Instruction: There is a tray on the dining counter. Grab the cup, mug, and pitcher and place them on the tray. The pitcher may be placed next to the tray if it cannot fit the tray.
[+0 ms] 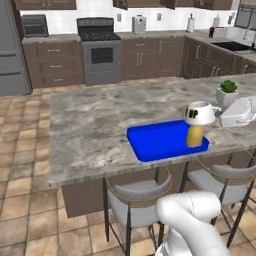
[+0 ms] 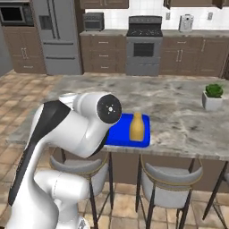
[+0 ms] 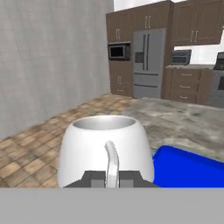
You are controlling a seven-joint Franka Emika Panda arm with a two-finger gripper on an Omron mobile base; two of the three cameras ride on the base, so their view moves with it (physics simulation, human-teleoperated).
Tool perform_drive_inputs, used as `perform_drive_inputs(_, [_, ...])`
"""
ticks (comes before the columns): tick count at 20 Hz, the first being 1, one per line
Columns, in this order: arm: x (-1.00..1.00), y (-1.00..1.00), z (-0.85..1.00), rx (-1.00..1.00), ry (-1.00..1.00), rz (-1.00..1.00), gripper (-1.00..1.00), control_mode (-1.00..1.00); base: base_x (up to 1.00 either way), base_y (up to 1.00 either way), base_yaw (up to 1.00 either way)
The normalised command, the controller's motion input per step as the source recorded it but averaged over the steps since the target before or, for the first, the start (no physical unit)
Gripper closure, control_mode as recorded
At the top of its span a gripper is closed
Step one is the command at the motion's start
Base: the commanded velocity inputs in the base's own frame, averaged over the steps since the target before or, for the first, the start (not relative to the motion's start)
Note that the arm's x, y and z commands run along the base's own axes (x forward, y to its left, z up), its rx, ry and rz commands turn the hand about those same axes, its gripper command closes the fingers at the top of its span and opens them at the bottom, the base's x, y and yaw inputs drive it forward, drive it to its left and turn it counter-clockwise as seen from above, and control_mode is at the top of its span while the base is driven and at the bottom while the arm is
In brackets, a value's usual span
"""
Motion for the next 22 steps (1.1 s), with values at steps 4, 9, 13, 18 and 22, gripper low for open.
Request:
perform_drive_inputs(4, [0.0,0.0,0.0,0.0,0.0,0.0,1.0,1.0,0.38,-0.18,0.35])
perform_drive_inputs(9, [0.0,0.0,0.0,0.0,0.0,0.0,1.0,1.0,0.55,-0.24,0.19])
perform_drive_inputs(13, [0.0,0.0,0.0,0.0,0.0,0.0,1.0,1.0,0.46,-0.14,0.12])
perform_drive_inputs(18, [0.0,0.0,0.0,0.0,0.0,0.0,1.0,1.0,0.13,-0.01,0.0])
perform_drive_inputs(22, [0.0,0.0,0.0,0.0,0.0,0.0,1.0,1.0,0.0,0.0,0.0])
